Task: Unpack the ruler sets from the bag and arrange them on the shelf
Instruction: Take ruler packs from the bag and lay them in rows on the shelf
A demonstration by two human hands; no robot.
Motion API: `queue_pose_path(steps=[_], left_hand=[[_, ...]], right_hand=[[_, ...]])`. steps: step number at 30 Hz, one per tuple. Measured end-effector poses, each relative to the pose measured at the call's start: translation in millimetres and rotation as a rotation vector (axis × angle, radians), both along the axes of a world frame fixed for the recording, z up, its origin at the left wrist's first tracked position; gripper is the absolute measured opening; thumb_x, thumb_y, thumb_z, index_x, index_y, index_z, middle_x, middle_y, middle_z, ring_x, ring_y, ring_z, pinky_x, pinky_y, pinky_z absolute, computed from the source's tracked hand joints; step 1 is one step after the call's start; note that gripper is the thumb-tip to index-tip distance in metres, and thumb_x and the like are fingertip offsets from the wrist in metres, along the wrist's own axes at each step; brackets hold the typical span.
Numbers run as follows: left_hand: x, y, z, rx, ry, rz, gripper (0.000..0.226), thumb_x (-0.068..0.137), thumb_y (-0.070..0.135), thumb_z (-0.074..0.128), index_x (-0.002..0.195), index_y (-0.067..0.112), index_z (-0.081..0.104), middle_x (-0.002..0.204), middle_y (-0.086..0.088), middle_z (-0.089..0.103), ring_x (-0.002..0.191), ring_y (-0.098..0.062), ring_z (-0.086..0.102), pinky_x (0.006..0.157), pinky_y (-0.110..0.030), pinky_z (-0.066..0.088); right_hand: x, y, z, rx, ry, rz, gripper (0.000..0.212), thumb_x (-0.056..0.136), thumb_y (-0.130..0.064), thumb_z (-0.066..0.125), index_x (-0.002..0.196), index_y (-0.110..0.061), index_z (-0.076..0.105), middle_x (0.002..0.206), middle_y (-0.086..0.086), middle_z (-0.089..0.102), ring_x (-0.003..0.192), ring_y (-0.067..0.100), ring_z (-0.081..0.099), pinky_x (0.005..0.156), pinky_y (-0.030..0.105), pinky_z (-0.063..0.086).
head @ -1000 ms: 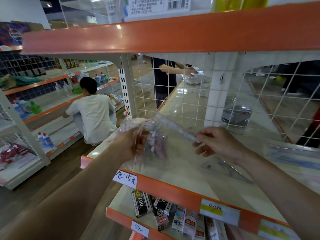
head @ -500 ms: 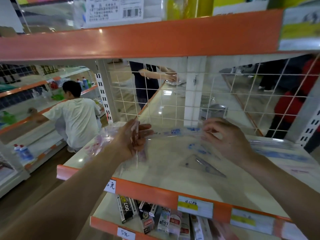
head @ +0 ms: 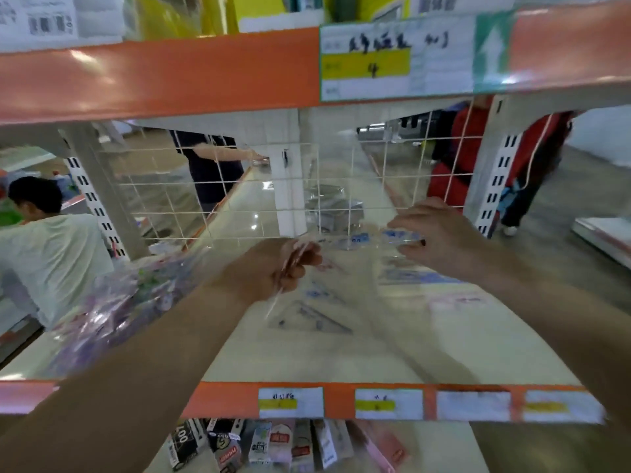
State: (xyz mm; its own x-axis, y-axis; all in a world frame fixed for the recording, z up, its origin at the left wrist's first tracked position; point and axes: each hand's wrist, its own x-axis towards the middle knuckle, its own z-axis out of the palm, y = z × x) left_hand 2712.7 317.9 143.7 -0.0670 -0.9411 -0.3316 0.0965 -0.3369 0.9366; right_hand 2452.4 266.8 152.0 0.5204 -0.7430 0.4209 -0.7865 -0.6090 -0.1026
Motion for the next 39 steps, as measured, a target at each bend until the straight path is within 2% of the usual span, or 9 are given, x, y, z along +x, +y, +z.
queue_pose_path(steps=[3, 7, 9, 15, 22, 25, 29, 33, 39], left_hand=[[-42.0, -12.9, 9.5, 0.02, -0.019, -0.033, 0.031, 0.1, 0.021, 0.039, 0.083, 0.008, 0.062, 0.069, -0.002, 0.064, 0.032, -0.003, 0.035, 0.03, -0.01, 0.021], [-75.2, -27.1, 7.6, 0.039, -0.041, -0.059, 0.031, 0.1, 0.024, 0.04, 0.083, 0.009, 0.061, 0.072, -0.004, 0.062, 0.032, -0.004, 0.036, 0.032, -0.01, 0.022], [-83.5, -34.0, 3.0, 0.053, -0.088, -0.039, 0.028, 0.098, 0.031, 0.045, 0.083, 0.011, 0.059, 0.069, -0.003, 0.061, 0.033, -0.004, 0.036, 0.034, -0.01, 0.023], [-83.6, -45.6, -4.8, 0.081, -0.173, -0.004, 0.031, 0.093, 0.04, 0.048, 0.081, 0.012, 0.055, 0.063, -0.002, 0.058, 0.038, -0.008, 0.038, 0.035, -0.011, 0.026], [-68.8, -52.5, -10.5, 0.122, -0.187, 0.013, 0.017, 0.088, 0.015, 0.047, 0.075, 0.012, 0.058, 0.055, 0.0, 0.051, 0.036, -0.009, 0.04, 0.036, -0.012, 0.028], [-67.7, -50.2, -10.2, 0.092, -0.152, 0.017, 0.018, 0.088, 0.005, 0.052, 0.072, 0.007, 0.06, 0.059, -0.004, 0.047, 0.041, -0.011, 0.044, 0.038, -0.017, 0.031], [-65.3, -49.3, -8.4, 0.095, -0.143, 0.022, 0.018, 0.087, -0.003, 0.051, 0.097, 0.0, 0.066, 0.064, -0.006, 0.053, 0.055, -0.014, 0.05, 0.047, -0.022, 0.048], [-68.9, -45.3, -2.3, 0.093, -0.057, 0.036, 0.013, 0.089, -0.004, 0.053, 0.096, -0.001, 0.063, 0.069, -0.01, 0.057, 0.057, -0.016, 0.053, 0.053, -0.029, 0.057], [-64.2, -39.2, 0.4, 0.06, -0.054, 0.012, 0.007, 0.086, 0.0, 0.058, 0.086, 0.005, 0.064, 0.066, -0.006, 0.062, 0.059, -0.016, 0.057, 0.058, -0.029, 0.056]], right_hand=[[-15.6, 2.6, 11.2, 0.002, 0.045, -0.035, 0.04, 0.089, -0.025, 0.064, 0.128, -0.023, 0.059, 0.124, -0.005, 0.061, 0.115, 0.015, 0.04, 0.091, 0.032, 0.04], [-33.9, -5.2, 12.5, 0.034, 0.138, -0.083, 0.029, 0.091, -0.024, 0.06, 0.12, -0.02, 0.063, 0.106, -0.003, 0.062, 0.095, 0.007, 0.035, 0.069, 0.023, 0.029], [-42.2, -14.4, 7.3, 0.134, 0.179, -0.158, 0.025, 0.091, -0.02, 0.057, 0.115, -0.016, 0.063, 0.103, 0.001, 0.061, 0.1, 0.014, 0.048, 0.065, 0.021, 0.028], [-54.0, -34.9, -21.0, 0.308, 0.367, -0.305, 0.034, 0.091, -0.018, 0.052, 0.124, -0.02, 0.058, 0.125, 0.002, 0.059, 0.114, 0.024, 0.053, 0.095, 0.032, 0.044], [-56.6, -64.0, -54.4, 0.48, 0.316, -0.317, 0.041, 0.084, -0.007, 0.051, 0.119, -0.025, 0.063, 0.121, 0.003, 0.061, 0.104, 0.023, 0.059, 0.085, 0.031, 0.052], [-54.3, -62.1, -54.4, 0.497, 0.308, -0.328, 0.044, 0.087, -0.008, 0.054, 0.127, -0.024, 0.058, 0.126, 0.004, 0.058, 0.11, 0.023, 0.057, 0.092, 0.033, 0.05], [-34.0, -45.9, -33.4, 0.477, 0.034, -0.246, 0.033, 0.092, -0.016, 0.056, 0.125, -0.017, 0.06, 0.122, 0.001, 0.061, 0.107, 0.018, 0.058, 0.093, 0.027, 0.045], [-2.1, -18.9, -10.1, 0.837, -0.532, -0.067, 0.022, 0.094, -0.023, 0.057, 0.103, -0.007, 0.068, 0.098, 0.008, 0.072, 0.084, 0.016, 0.068, 0.072, 0.024, 0.054], [17.6, -7.1, -1.8, 0.898, -0.562, 0.008, 0.01, 0.091, -0.018, 0.062, 0.097, -0.013, 0.068, 0.08, 0.001, 0.07, 0.068, 0.007, 0.065, 0.065, 0.018, 0.054]])
